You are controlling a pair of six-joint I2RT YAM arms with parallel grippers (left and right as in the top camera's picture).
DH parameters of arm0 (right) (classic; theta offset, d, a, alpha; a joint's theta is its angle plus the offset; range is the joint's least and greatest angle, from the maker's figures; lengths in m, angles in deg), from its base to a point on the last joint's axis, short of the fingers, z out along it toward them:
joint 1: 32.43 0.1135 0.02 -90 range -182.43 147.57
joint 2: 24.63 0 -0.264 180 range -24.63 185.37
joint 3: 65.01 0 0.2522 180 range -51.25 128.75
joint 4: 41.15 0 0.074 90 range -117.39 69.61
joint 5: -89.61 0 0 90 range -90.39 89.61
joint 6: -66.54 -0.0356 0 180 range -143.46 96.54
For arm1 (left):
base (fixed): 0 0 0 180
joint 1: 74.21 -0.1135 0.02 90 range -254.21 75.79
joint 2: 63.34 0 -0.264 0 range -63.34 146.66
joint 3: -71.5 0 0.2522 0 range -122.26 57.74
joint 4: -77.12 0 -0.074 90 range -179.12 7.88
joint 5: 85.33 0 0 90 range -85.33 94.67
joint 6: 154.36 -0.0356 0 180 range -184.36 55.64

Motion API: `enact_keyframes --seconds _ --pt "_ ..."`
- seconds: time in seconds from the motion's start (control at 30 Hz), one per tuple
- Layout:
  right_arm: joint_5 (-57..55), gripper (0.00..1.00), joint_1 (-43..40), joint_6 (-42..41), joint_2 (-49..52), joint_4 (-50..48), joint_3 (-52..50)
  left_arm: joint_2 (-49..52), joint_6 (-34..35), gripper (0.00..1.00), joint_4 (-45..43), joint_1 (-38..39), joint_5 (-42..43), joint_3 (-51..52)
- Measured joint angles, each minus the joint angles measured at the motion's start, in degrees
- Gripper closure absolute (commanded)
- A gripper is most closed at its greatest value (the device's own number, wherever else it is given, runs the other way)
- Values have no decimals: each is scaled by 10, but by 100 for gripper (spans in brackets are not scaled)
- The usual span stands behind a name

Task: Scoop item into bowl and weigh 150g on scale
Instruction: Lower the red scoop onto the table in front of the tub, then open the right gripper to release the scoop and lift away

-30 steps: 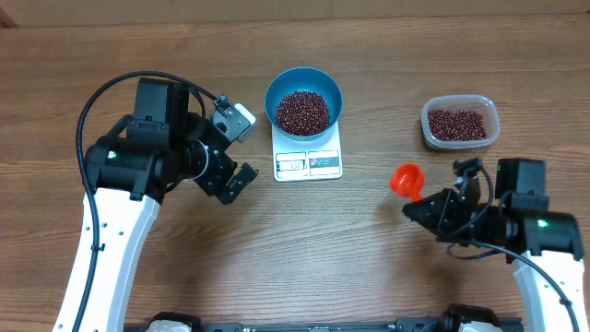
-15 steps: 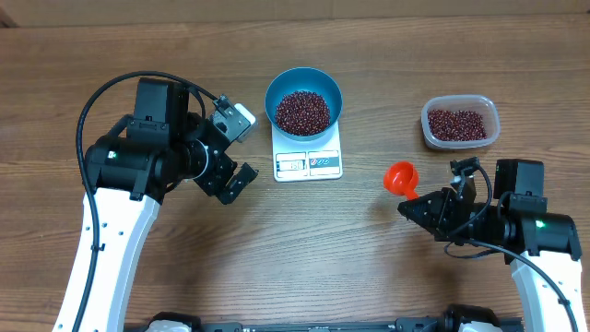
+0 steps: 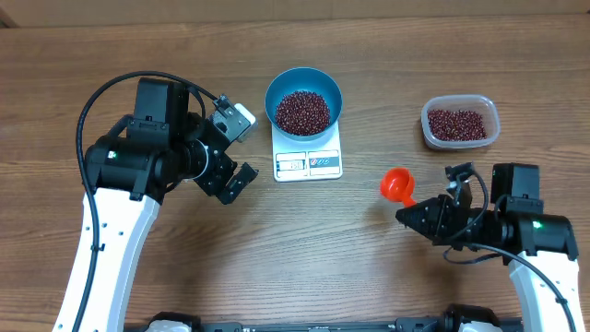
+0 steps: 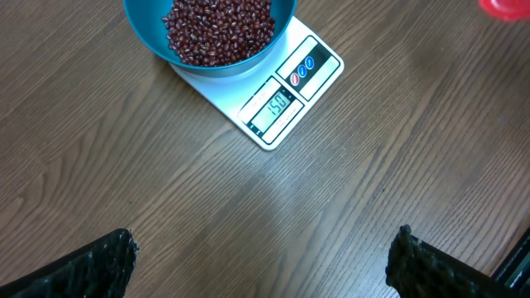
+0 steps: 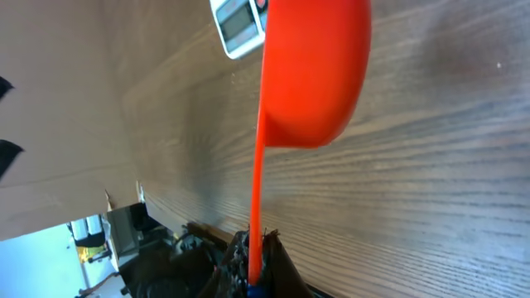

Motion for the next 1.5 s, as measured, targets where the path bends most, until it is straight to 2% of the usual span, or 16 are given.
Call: enact_keyframes --seconds 0.43,0.7,1.0,1.27,1.37,1.4,1.43,1.5 --pt "-11 96 0 14 -1 -44 -74 0 0 1 0 0 0 0" --pt "23 96 0 14 0 -131 -165 0 0 0 0 0 0 0" --pt "52 96 0 -65 35 -269 -201 0 0 0 0 0 0 0" --pt "15 95 0 -126 97 -282 -201 0 0 0 0 0 0 0" --pt "6 51 0 -137 114 -285 -201 0 0 1 0 0 0 0" --pt "3 32 0 -141 118 -284 -201 0 0 1 0 0 0 0" --pt "0 0 0 -142 120 -284 -201 0 0 0 0 0 0 0" --pt "-5 0 0 -146 120 -281 -201 0 0 0 0 0 0 0"
